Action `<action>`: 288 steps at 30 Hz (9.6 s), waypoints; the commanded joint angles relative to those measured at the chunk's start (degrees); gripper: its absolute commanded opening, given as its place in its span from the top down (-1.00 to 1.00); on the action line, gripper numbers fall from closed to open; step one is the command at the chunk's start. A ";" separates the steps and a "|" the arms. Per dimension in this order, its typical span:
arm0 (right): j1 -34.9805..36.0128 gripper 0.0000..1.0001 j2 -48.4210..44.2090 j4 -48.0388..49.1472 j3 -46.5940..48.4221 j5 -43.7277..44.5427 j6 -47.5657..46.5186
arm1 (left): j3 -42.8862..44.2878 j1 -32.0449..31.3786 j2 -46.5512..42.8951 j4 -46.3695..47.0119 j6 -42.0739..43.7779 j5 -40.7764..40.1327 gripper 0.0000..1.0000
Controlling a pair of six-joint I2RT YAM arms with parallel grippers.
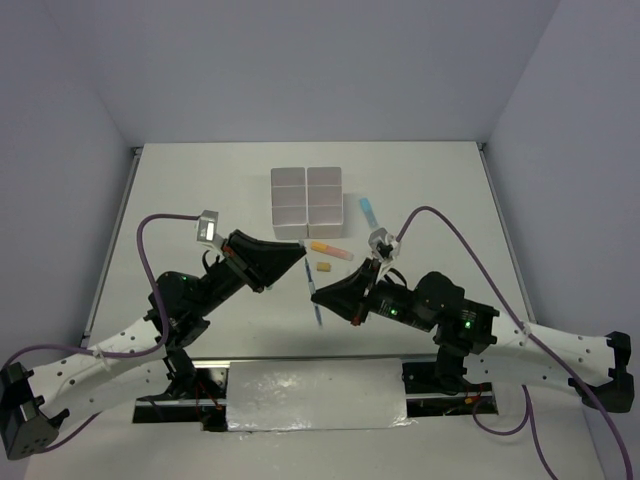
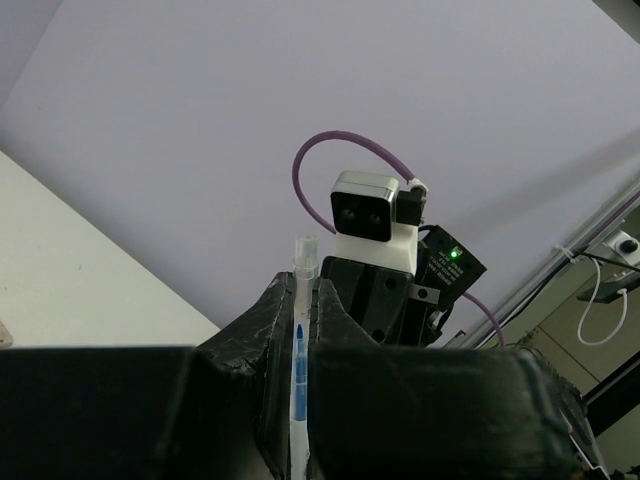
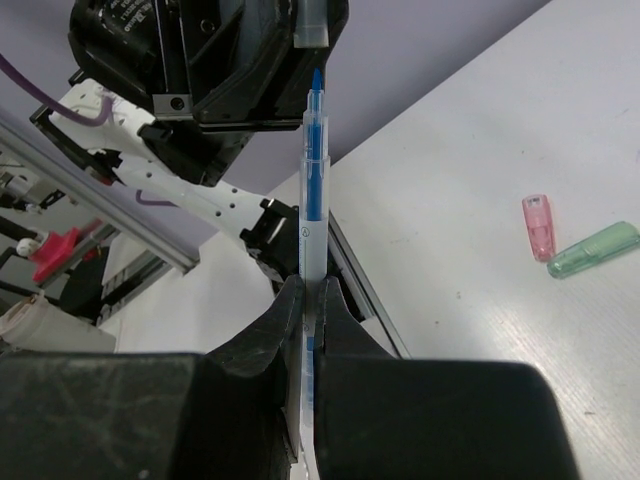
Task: Sort the stationery into containers
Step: Close the pen cap on the pen, then place the pen in the storage box.
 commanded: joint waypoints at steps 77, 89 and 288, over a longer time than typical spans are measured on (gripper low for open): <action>0.54 1.00 0.74 8.09 7.72 5.63 -16.71 | 10.88 -0.30 2.76 -16.13 7.33 5.97 0.61; 0.54 1.00 1.80 5.36 8.25 3.52 -16.79 | 16.85 -0.30 0.83 -21.75 12.43 4.57 0.28; -32.42 1.00 45.11 19.25 26.77 5.70 -26.28 | 41.65 -13.66 -0.40 -74.90 14.29 -70.93 -0.99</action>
